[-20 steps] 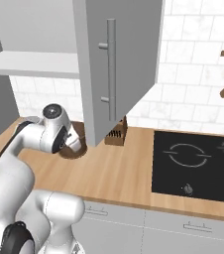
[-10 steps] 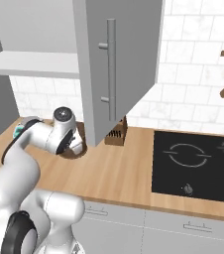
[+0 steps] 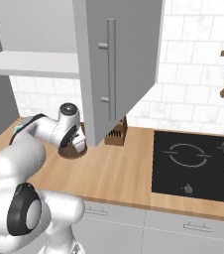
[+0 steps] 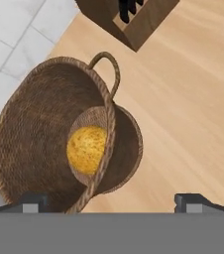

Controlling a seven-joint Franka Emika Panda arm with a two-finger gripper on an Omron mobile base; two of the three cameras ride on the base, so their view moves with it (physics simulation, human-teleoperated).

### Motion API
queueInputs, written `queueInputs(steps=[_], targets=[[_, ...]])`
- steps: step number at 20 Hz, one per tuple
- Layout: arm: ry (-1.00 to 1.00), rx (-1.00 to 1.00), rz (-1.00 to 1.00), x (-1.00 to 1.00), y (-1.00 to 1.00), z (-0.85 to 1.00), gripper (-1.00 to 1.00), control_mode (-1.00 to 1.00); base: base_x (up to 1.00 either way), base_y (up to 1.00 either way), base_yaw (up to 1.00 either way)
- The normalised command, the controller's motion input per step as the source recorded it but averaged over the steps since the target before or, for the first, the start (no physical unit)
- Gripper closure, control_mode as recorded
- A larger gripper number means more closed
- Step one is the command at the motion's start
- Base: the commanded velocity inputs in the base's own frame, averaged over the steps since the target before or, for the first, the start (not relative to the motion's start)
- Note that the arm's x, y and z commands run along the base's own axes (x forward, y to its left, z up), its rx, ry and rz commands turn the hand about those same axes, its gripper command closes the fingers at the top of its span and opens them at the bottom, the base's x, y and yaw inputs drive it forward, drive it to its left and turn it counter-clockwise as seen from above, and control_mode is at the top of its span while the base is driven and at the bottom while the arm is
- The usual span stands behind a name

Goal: Open the cabinet, pick up the bread from the cabinet and place it in the basket. Then move the basket to the dining counter.

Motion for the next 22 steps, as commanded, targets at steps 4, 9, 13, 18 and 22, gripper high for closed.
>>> queueInputs(steps=[4,9,13,18,22], targets=[[0.04,0.00,0.00,0.23,0.00,-0.23,-1.00,-1.00,0.00,0.00,0.00],[0.03,0.00,0.00,0.21,0.00,-0.30,-1.00,-1.00,0.00,0.00,0.00],[0.02,0.00,0.00,0.25,0.01,-0.22,-1.00,-1.00,0.00,0.00,0.00],[0.03,0.00,0.00,0.26,0.04,-0.23,-1.00,-1.00,0.00,0.00,0.00],[0.04,0.00,0.00,0.17,0.04,-0.29,-1.00,-1.00,0.00,0.00,0.00]])
